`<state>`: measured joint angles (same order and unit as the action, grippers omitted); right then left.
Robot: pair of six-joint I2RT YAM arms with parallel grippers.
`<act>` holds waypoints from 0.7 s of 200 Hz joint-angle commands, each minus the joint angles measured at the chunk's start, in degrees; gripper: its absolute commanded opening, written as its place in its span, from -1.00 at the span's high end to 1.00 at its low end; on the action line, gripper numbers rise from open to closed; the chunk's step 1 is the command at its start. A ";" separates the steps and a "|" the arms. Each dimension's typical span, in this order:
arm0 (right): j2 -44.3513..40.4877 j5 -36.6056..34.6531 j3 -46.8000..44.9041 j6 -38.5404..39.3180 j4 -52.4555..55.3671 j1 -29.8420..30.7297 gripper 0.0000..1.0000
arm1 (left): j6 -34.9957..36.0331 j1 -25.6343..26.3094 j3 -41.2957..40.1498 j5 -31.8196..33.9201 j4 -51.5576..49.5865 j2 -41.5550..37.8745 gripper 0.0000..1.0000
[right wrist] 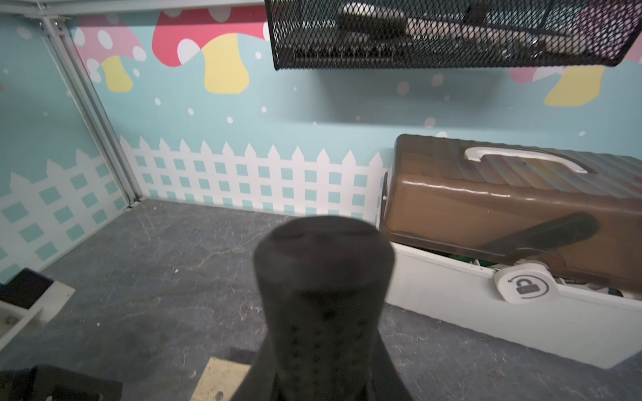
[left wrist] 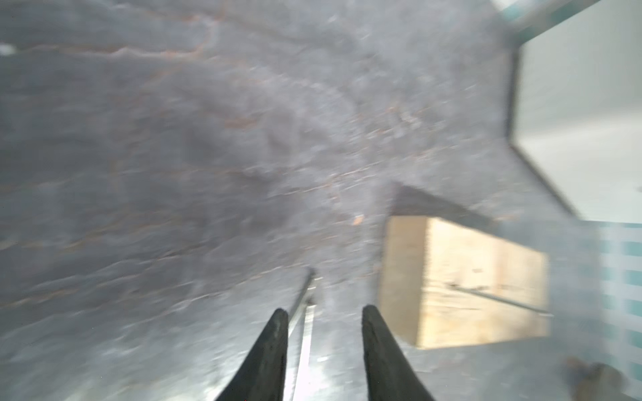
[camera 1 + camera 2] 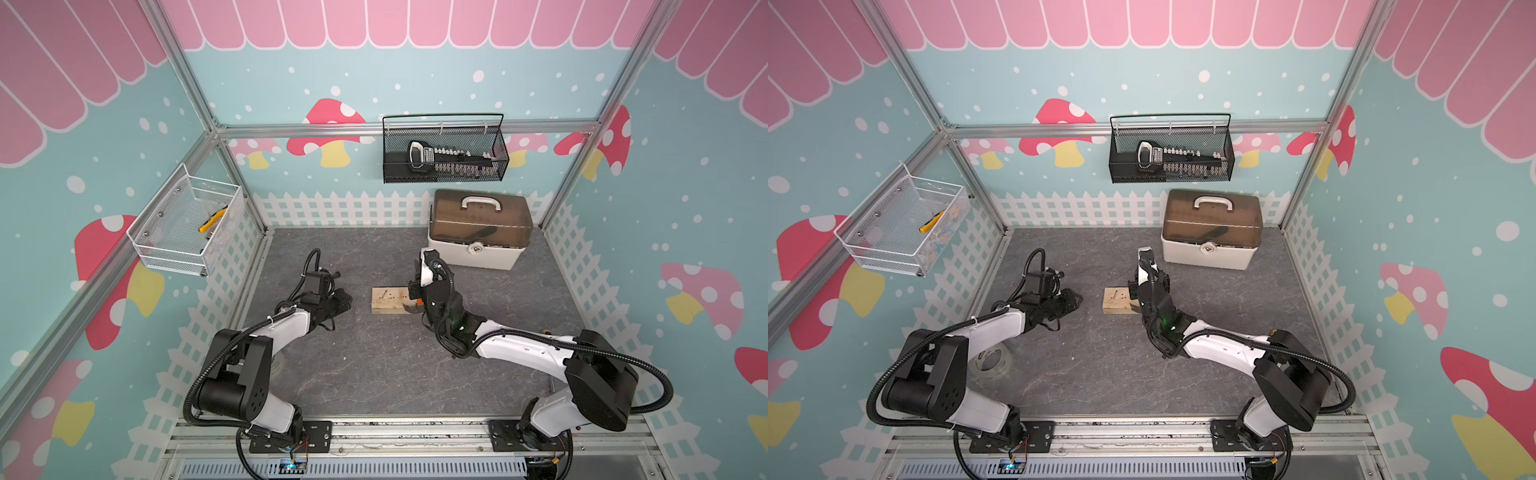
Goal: Use a claw hammer to pull out a nail
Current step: Remove the nail from the mounting plate.
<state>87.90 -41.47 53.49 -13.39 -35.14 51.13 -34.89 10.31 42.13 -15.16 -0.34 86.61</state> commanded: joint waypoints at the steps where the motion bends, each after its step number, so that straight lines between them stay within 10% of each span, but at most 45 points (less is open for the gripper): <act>1: 3.21 -5.81 5.69 1.68 -1.82 0.45 1.00 | -2.81 0.70 0.48 -9.78 8.91 0.43 0.16; 140: 22.64 -12.29 23.73 10.85 -1.06 2.96 1.00 | -8.35 2.31 4.00 -15.80 16.95 13.49 0.25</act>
<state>109.12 -50.61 73.30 -6.50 -32.47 53.49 -41.95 12.29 44.71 -30.35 15.05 98.89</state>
